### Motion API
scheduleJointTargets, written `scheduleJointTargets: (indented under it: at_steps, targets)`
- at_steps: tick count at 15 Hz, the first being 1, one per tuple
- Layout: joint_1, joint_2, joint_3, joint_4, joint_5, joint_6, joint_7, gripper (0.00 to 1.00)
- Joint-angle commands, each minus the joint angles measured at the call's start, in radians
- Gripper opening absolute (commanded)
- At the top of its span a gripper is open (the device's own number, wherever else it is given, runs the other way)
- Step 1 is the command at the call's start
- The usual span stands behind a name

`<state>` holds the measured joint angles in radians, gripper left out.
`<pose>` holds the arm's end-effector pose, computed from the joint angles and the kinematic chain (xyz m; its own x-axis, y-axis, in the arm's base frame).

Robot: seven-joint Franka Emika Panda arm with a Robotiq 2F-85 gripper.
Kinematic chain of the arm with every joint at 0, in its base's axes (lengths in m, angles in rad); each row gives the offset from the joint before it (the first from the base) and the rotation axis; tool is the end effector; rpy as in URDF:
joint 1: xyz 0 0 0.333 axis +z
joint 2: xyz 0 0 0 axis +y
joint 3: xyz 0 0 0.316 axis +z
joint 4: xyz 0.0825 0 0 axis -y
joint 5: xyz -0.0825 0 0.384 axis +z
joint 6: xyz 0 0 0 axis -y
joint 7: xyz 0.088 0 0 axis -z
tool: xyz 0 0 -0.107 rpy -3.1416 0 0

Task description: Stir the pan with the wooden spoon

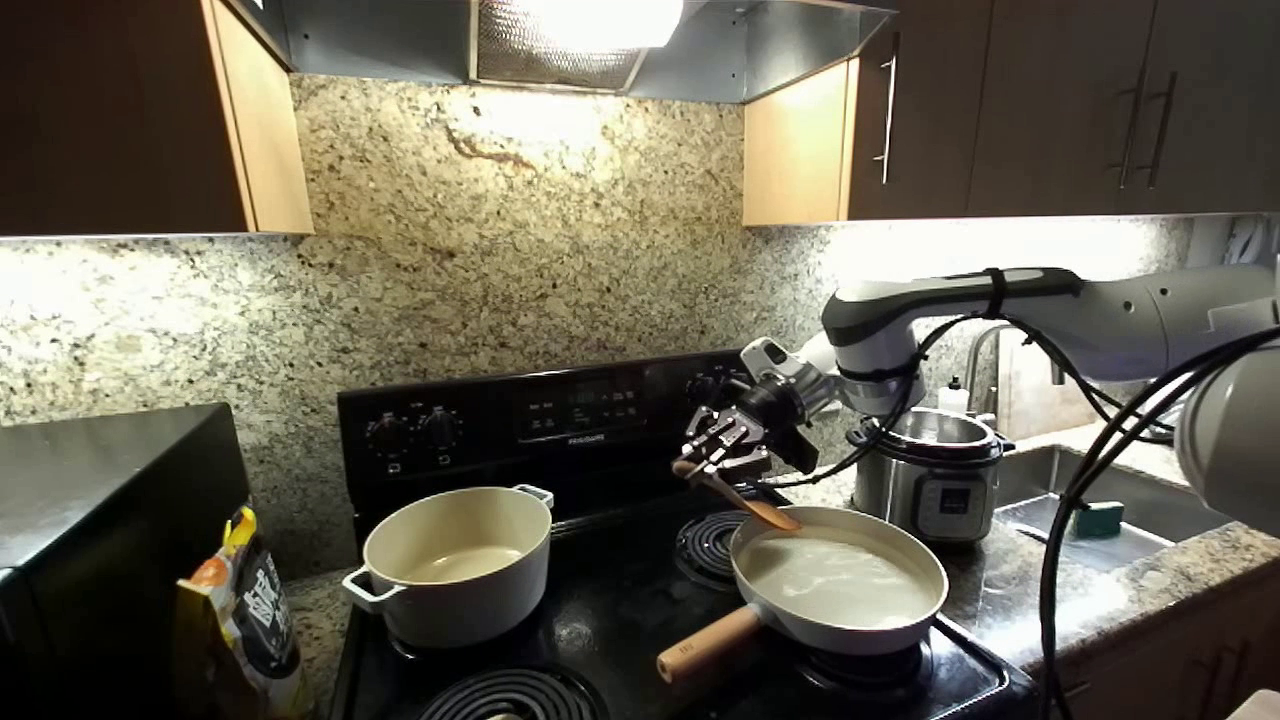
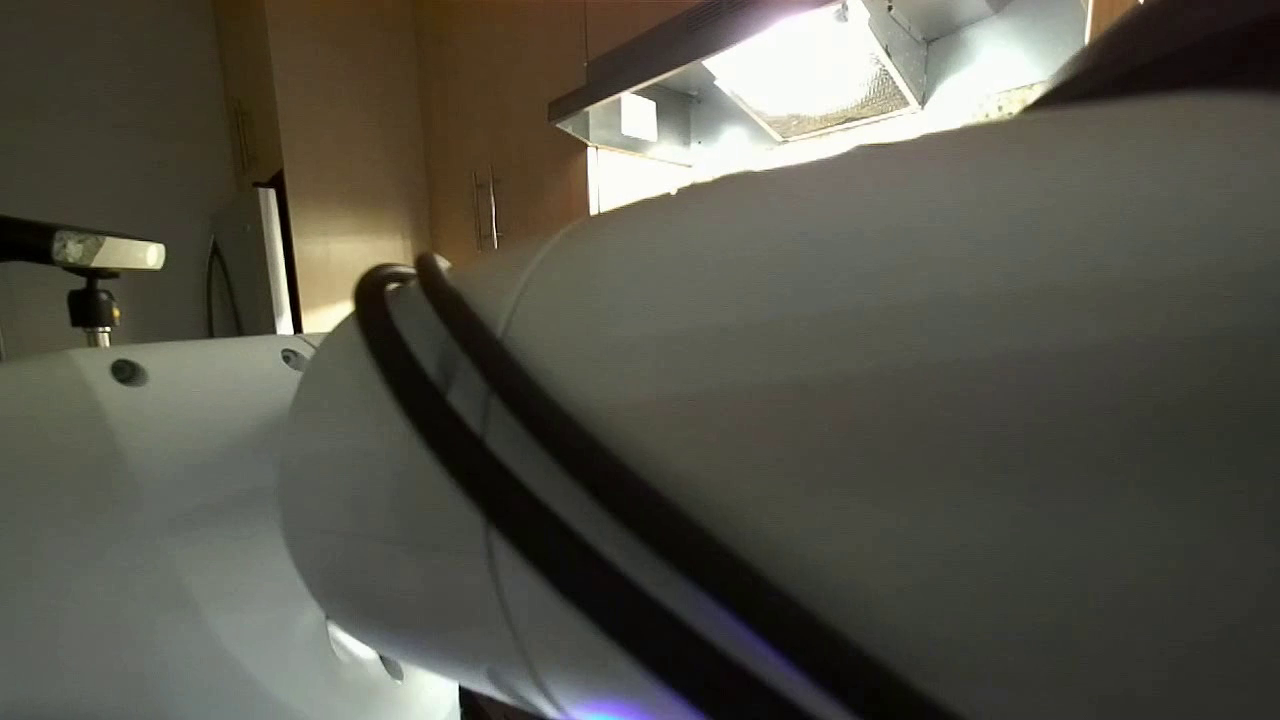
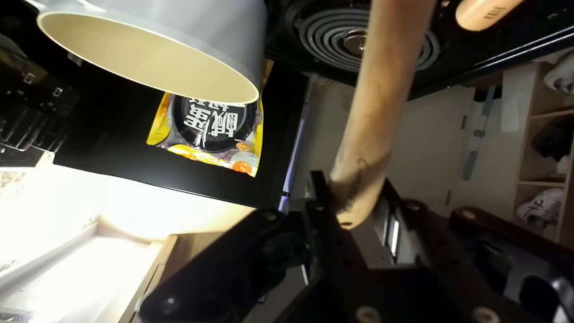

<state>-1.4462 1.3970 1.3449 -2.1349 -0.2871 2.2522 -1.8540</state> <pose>0.5450 -0.0394 0.2186 -0.2633 0.3858 0.8842 0.9642 0.1359 0.2278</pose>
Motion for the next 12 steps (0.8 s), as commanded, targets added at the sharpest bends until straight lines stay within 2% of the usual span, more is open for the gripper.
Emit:
scheduleJointTargets:
  at_steps: [1,5,12]
  targets:
    - [0.003,-0.068,-0.014,0.006,0.094,-0.033,-0.035,0.12]
    - [-0.010,-0.163,-0.025,-0.047,0.144,-0.060,0.019,0.12]
    - [0.146,-0.339,-0.106,-0.015,0.231,-0.225,0.154,0.12]
